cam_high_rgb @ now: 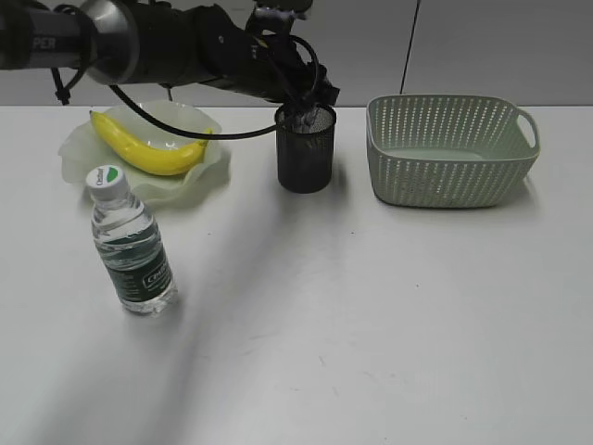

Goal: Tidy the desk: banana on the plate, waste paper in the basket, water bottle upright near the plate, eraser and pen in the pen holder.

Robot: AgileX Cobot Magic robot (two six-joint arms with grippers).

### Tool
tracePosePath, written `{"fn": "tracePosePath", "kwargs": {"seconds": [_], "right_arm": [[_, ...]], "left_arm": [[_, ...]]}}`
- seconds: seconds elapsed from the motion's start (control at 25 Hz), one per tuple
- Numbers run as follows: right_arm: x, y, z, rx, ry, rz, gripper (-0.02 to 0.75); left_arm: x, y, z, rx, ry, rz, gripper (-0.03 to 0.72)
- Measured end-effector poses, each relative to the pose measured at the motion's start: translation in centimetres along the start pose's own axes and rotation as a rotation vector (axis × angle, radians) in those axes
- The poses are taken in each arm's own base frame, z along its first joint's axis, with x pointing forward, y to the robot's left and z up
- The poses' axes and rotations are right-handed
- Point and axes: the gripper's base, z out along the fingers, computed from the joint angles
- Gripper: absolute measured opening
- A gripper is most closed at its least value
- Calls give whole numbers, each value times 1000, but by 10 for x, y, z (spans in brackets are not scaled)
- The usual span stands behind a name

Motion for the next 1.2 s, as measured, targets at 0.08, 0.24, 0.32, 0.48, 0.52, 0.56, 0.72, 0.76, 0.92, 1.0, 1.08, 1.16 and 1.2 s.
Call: {"fn": "tracePosePath", "kwargs": {"seconds": [0.08,0.24,0.32,0.48,0.52,0.56,0.72,0.76,0.92,1.0,1.08,1.16,1.2], "right_arm": [[0,0,0,0,0,0,433],[0,0,0,0,0,0,433],[0,0,0,0,0,0,433],[0,0,0,0,0,0,433],[0,0,0,0,-1,0,433],[0,0,0,0,-1,0,433],[0,0,0,0,-1,0,433],[0,0,0,0,-1,0,433],[0,0,0,0,-1,1,433],[0,0,0,0,-1,1,433],[0,0,0,0,-1,1,433],[0,0,0,0,-1,1,433],[0,0,0,0,-1,1,433]], "left_arm": [[-7,0,-6,0,-14,3,415],[-38,-3,-38,18,-48,30,421],[-57,-6,-65,39,-45,60,421],[-91,-11,-136,64,15,190,421],[-99,-12,-159,64,33,218,421],[-105,-12,-182,59,52,237,421],[-121,-10,-274,-12,111,225,423],[-120,-9,-294,-29,142,211,423],[-116,-10,-375,-72,175,148,423],[-113,-12,-415,-85,108,101,423],[-103,-15,-452,-94,46,74,423],[-84,-18,-492,-99,-15,51,423],[-70,-20,-513,-101,-46,46,423]]}}
